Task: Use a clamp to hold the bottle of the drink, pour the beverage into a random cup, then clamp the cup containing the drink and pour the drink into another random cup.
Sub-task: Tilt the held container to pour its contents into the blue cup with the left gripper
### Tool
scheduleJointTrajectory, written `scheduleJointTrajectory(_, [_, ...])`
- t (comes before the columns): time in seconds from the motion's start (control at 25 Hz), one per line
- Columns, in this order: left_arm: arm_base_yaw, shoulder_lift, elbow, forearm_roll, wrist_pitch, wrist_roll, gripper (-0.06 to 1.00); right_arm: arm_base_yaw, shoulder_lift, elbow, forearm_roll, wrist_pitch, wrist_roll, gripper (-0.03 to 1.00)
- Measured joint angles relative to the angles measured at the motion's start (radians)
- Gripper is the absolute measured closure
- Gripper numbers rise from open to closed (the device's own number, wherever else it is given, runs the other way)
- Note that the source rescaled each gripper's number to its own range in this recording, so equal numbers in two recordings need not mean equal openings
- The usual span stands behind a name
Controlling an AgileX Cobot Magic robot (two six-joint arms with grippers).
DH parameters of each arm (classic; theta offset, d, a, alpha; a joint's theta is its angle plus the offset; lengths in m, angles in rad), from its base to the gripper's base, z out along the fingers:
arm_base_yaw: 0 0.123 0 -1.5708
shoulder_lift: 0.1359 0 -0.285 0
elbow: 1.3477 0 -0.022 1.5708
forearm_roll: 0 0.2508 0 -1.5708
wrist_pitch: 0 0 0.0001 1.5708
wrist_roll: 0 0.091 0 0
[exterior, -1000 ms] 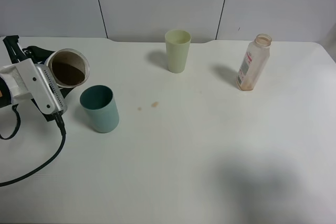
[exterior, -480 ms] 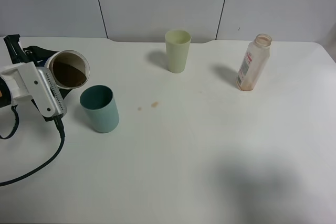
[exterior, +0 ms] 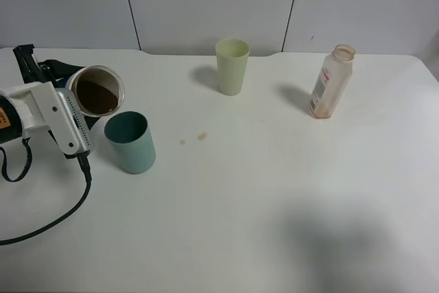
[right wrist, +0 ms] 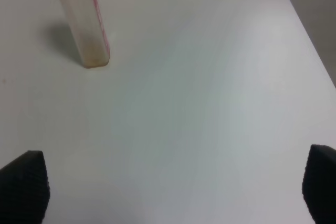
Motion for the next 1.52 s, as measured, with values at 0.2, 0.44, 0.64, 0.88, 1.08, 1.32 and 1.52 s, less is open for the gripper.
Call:
scheduleJointTrajectory(0.2, [-0.004,0.000,0.000,-0.007,0.000,0.019,0.93,0.000,0.000,0.000,0.000,0.000,0.000,-0.03])
scheduleJointTrajectory(0.44, [-0.004,0.000,-0.001,-0.008,0.000,0.033,0.93,0.000,0.000,0.000,0.000,0.000,0.000,-0.03])
scheduleJointTrajectory(0.64, [-0.004,0.000,-0.001,-0.008,0.000,0.058,0.93,0.000,0.000,0.000,0.000,0.000,0.000,-0.03])
scheduleJointTrajectory(0.88, [-0.004,0.000,-0.001,-0.022,0.000,0.094,0.93,0.000,0.000,0.000,0.000,0.000,0.000,-0.03])
scheduleJointTrajectory(1.08, [-0.004,0.000,-0.001,-0.042,0.000,0.118,0.93,0.000,0.000,0.000,0.000,0.000,0.000,-0.03])
scheduleJointTrajectory(1.32, [-0.004,0.000,-0.001,-0.058,-0.004,0.157,0.93,0.000,0.000,0.000,0.000,0.000,0.000,-0.03])
scheduleJointTrajectory(1.52, [-0.004,0.000,-0.001,-0.080,-0.023,0.200,0.93,0.000,0.000,0.000,0.000,0.000,0.000,-0.03])
